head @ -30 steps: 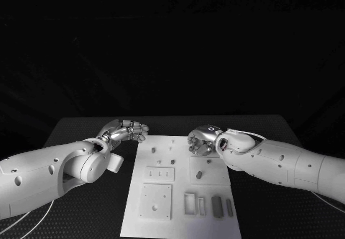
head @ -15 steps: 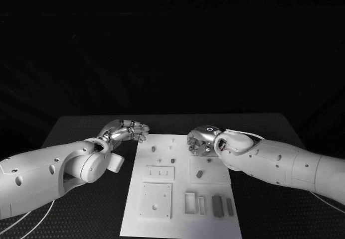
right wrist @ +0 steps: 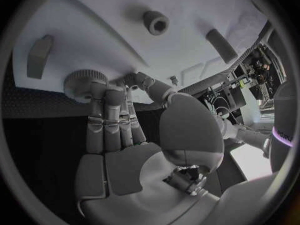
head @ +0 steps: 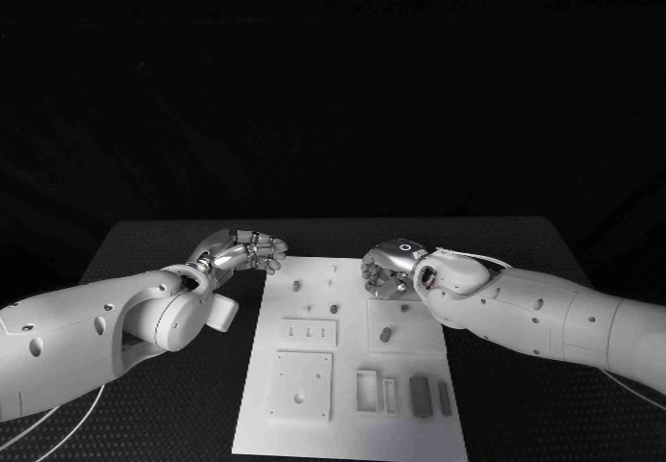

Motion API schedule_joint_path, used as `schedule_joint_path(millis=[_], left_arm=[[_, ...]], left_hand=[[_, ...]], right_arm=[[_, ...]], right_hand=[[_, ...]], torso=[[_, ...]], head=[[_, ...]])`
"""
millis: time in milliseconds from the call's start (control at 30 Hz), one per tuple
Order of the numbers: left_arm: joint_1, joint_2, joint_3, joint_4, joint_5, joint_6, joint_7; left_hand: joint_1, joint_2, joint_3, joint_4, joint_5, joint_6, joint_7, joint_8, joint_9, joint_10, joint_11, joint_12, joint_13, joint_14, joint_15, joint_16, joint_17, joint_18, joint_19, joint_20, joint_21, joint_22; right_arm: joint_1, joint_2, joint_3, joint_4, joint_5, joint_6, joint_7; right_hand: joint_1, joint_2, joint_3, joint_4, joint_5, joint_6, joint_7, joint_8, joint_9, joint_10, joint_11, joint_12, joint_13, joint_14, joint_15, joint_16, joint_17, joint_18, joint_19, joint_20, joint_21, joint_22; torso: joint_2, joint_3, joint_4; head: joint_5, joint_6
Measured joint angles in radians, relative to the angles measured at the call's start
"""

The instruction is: Assemble the parts on the task board

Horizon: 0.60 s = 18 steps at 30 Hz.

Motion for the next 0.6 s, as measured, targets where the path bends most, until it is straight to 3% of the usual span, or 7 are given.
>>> schedule_joint_path(millis=[233,600], left_arm=[[0.0,0.001,0.0,-0.001,0.0,0.002,0.0],[0.0,0.002,0.0,-0.001,0.0,0.004,0.0]], left_hand=[[0.0,0.0,0.0,0.0,0.0,0.0,0.0,0.0,0.0,0.0,0.0,0.0,0.0,0.0,0.0,0.0,0.001,0.006,0.0,0.0,0.0,0.0],[-0.004,-0.004,0.0,0.0,0.0,0.0,0.0,0.0,0.001,-0.003,-0.003,0.0,0.0,0.0,0.0,0.0,0.002,0.006,0.0,0.0,0.0,0.001]], right_arm=[[-0.001,0.002,-0.001,0.002,-0.017,-0.014,-0.009],[-0.004,0.011,-0.003,0.006,-0.033,-0.045,-0.039]], right_hand=[[0.005,0.017,0.027,-0.025,-0.004,0.054,-0.025,0.027,0.029,0.038,-0.028,0.024,0.031,0.011,-0.014,0.051,0.029,-0.011,0.017,-0.017,0.06,0.0],[0.002,0.033,0.042,-0.032,-0.011,0.072,-0.036,0.033,0.043,0.043,-0.029,0.031,0.051,0.011,-0.014,0.068,0.043,-0.015,0.015,-0.019,0.09,0.0]], torso=[[0.002,0.0001,0.0002],[0.004,0.0008,-0.0001]], head=[[-0.002,-0.001],[-0.002,0.001]])
